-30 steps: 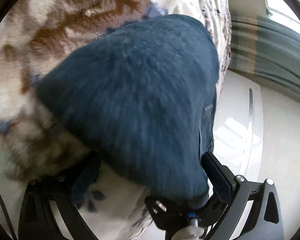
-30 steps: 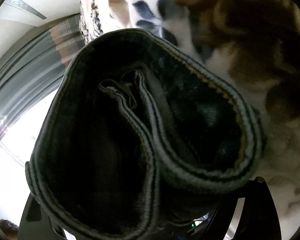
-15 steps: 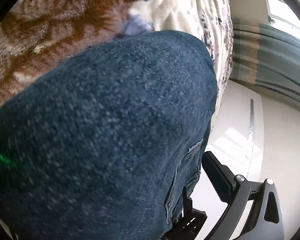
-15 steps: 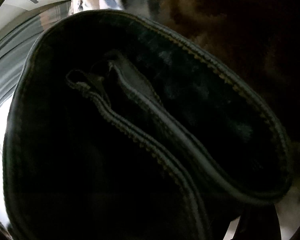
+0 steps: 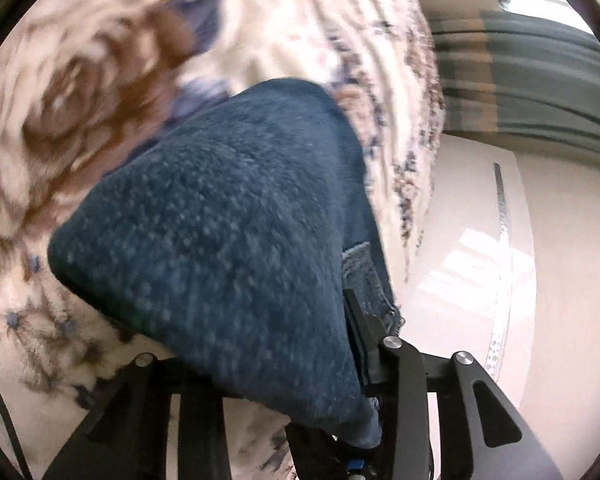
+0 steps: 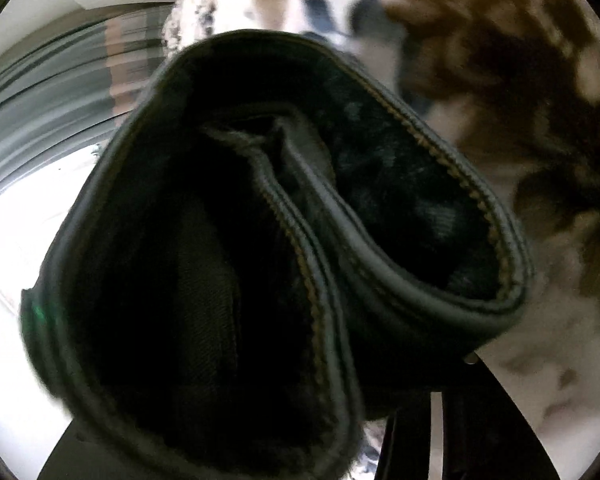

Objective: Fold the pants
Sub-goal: 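Carry the folded jeans with both tools toward the pillows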

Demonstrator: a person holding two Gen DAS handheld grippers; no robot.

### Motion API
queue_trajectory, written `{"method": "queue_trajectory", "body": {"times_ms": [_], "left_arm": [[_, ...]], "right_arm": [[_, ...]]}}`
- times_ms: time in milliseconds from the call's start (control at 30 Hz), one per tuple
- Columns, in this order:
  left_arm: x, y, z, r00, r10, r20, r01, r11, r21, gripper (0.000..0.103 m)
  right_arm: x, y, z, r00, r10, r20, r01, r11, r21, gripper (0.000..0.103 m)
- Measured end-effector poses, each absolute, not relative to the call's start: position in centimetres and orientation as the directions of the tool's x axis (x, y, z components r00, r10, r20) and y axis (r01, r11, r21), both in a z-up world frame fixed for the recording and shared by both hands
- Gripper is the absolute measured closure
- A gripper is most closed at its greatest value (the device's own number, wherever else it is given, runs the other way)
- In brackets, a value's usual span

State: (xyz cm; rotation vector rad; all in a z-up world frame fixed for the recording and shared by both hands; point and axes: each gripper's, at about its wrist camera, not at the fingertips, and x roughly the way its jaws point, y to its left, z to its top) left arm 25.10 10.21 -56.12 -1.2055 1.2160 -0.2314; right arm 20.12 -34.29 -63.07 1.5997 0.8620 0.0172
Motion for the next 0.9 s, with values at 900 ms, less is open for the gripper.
{"method": "queue_trajectory", "body": {"times_ms": [900], "left_arm": [[26.7, 26.6, -34.5, 0.562, -0.644, -0.52, -0.279, 0.444, -0.852, 0.071]], "right_arm": [[36.2, -21.8, -40.3, 0.672, 0.679, -0.295, 0.271, 0.146, 0.952, 0.058]]}}
